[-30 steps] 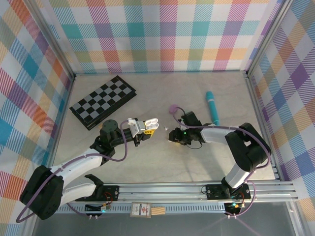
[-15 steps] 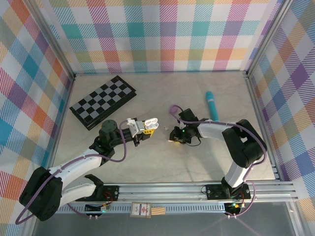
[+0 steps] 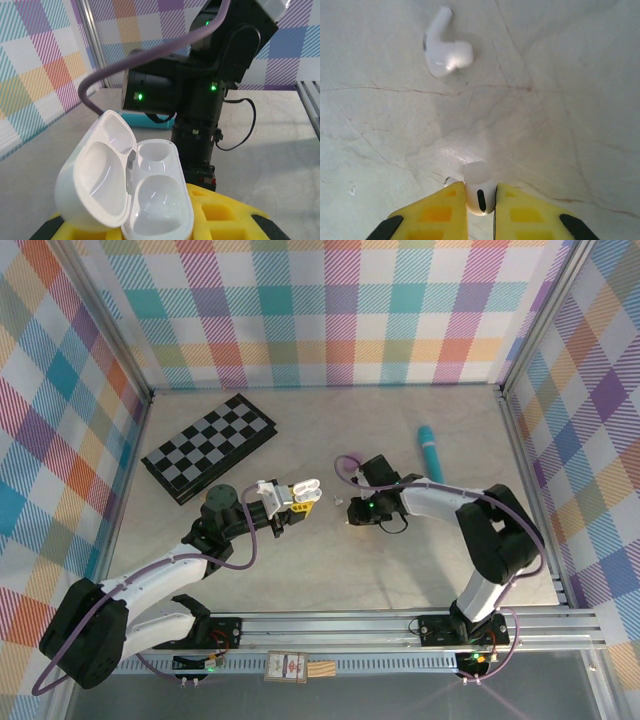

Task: Insert wireless bluetooth earbuds into charging case

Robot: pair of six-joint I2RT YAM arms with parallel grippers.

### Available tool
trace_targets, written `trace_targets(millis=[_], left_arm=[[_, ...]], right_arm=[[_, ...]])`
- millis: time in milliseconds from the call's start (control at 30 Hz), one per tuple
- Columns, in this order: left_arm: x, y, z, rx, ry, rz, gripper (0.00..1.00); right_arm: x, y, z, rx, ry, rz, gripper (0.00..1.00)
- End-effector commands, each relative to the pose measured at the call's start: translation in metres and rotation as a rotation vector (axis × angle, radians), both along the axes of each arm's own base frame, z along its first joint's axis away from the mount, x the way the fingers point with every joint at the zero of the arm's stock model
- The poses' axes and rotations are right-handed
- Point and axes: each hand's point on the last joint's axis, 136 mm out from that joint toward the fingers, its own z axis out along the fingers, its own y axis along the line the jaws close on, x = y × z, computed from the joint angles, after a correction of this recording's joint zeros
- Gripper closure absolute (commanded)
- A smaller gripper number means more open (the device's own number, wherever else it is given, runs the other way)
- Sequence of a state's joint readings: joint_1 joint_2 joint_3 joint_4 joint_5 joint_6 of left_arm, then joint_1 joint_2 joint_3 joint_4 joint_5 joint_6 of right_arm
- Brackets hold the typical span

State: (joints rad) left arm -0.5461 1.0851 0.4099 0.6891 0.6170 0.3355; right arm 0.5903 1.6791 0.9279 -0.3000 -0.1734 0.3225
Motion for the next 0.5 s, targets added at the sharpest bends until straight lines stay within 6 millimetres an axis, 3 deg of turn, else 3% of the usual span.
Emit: trace_targets(millis=[0, 467], left_arm=[[0.002, 0.002, 0.005, -0.046, -0.009, 0.005, 0.95], [0.008, 0.001, -0.008, -0.001, 0.084, -0.011, 0.95]], right_arm=[[0.012, -0.002, 0.036, -0.028, -0.187, 0.136, 0.84], [-0.005, 0.006, 0.153, -0.173, -0.7, 0.448, 0.86]])
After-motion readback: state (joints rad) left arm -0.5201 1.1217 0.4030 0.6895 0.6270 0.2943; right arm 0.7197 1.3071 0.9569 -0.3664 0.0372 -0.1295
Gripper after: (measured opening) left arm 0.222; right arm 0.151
